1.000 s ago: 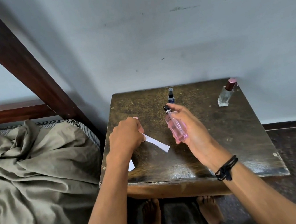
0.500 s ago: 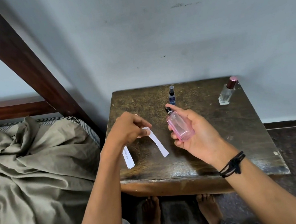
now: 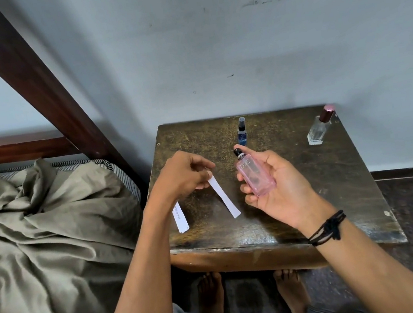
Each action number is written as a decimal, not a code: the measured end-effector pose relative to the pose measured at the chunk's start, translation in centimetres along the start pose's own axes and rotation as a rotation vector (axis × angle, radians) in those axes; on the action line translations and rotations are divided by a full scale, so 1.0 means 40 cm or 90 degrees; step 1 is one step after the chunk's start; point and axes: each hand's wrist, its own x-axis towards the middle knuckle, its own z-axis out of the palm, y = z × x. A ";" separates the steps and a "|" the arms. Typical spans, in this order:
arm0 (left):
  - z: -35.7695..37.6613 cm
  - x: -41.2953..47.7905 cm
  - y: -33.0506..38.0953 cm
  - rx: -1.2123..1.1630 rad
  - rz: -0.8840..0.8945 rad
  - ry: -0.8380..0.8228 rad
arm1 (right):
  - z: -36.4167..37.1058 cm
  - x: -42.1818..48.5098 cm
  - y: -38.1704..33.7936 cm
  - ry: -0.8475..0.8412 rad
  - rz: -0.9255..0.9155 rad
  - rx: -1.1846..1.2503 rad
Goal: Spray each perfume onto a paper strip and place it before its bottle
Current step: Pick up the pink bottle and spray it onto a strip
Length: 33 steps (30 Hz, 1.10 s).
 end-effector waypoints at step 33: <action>0.003 -0.001 0.005 -0.120 -0.005 0.039 | -0.001 0.010 0.085 0.103 -0.320 -1.044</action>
